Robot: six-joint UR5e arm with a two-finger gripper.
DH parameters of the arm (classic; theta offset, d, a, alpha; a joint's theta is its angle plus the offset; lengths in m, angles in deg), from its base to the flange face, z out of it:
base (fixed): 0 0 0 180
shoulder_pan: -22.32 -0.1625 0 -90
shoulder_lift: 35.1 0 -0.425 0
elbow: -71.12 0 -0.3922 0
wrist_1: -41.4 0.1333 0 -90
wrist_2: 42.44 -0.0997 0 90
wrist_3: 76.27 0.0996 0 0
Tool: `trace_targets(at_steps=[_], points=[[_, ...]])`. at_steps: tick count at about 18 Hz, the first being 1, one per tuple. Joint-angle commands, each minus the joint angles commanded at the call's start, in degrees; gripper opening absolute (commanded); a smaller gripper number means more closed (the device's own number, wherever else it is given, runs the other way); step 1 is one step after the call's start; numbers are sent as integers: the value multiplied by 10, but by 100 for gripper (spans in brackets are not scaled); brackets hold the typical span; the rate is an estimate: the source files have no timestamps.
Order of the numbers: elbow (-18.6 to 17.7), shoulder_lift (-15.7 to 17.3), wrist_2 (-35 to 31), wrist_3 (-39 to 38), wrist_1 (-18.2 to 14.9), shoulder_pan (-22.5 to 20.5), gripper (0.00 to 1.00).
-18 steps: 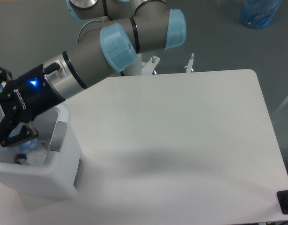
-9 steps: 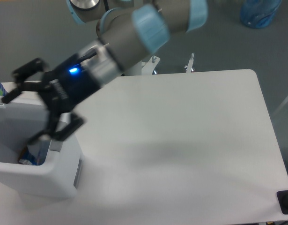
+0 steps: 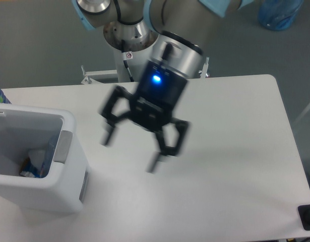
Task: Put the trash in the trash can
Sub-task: 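Open the gripper and raise it away from the bin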
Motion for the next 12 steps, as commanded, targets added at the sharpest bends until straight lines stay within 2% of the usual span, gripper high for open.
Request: trace_targets(at_steps=[2,4,6,7,8,10,12], points=[[-3,-7,-83,55,-33,1,100],[-2,-12,-140,111,-84,3,100],[4,-21,-158,148,-123,3,100],[10,-28,-166,171,-132,3,100],[24,-37,-182,196,-141,3,100],[55,-56,-230,228,-190,4,100],[62,-62,-247,239,-201,5,100]])
